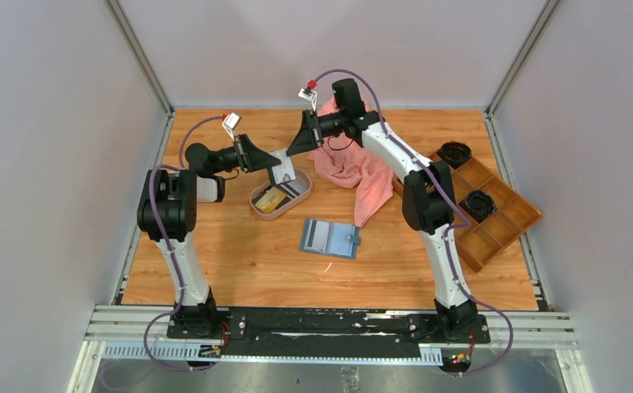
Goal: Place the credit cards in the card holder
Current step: Place the credit card in the storage box.
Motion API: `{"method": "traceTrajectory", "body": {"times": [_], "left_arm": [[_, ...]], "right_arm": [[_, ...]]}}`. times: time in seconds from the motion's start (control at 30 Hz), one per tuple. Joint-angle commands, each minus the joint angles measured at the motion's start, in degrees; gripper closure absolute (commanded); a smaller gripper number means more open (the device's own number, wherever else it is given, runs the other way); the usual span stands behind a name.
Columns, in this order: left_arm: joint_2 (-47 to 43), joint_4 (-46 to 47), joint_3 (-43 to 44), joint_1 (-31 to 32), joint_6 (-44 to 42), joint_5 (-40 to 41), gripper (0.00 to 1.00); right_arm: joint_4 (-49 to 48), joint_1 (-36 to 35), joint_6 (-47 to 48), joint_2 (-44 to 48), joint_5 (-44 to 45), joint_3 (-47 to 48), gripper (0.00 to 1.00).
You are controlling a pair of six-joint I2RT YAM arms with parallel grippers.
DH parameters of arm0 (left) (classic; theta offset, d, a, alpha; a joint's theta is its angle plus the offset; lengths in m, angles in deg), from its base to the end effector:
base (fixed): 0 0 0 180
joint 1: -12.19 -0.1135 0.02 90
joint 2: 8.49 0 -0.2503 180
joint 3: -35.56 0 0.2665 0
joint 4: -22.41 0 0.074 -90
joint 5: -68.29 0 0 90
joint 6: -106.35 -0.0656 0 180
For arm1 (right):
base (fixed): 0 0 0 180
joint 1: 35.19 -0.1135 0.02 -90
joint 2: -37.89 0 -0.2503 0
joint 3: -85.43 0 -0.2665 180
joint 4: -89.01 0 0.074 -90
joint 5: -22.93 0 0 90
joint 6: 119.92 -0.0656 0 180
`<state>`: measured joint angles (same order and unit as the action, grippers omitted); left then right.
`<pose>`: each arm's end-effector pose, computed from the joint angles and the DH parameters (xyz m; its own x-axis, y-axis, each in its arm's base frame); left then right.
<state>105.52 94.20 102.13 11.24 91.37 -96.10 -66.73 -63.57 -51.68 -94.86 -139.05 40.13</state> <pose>0.3866 -0.0568 0.1836 -0.7366 -0.2722 -0.6191 0.6239 0.0799 -0.7774 0.4485 0.3132 0.2706 -0.6517 -0.2217 -0.7254 -0.7316 -0.0687 0.6782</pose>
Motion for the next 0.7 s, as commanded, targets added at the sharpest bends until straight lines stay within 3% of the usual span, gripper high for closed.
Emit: {"method": "traceTrajectory", "body": {"times": [0.0, 0.27, 0.67], "left_arm": [[0.10, 2.78, 0.22, 0.34, 0.47, -1.20, 1.00], [1.73, 2.89, 1.08, 0.35, 0.74, -0.99, 1.00], [10.56, 2.96, 4.90, -1.25, 0.40, 0.10, 1.00]], "right_arm": [[0.59, -1.30, 0.00, -2.40, 0.77, 1.92, 0.64], [0.57, -1.24, 0.02, -3.29, 0.16, 2.32, 0.99], [-0.76, -0.21, -0.17, -9.51, 1.81, 5.37, 1.00]]}}
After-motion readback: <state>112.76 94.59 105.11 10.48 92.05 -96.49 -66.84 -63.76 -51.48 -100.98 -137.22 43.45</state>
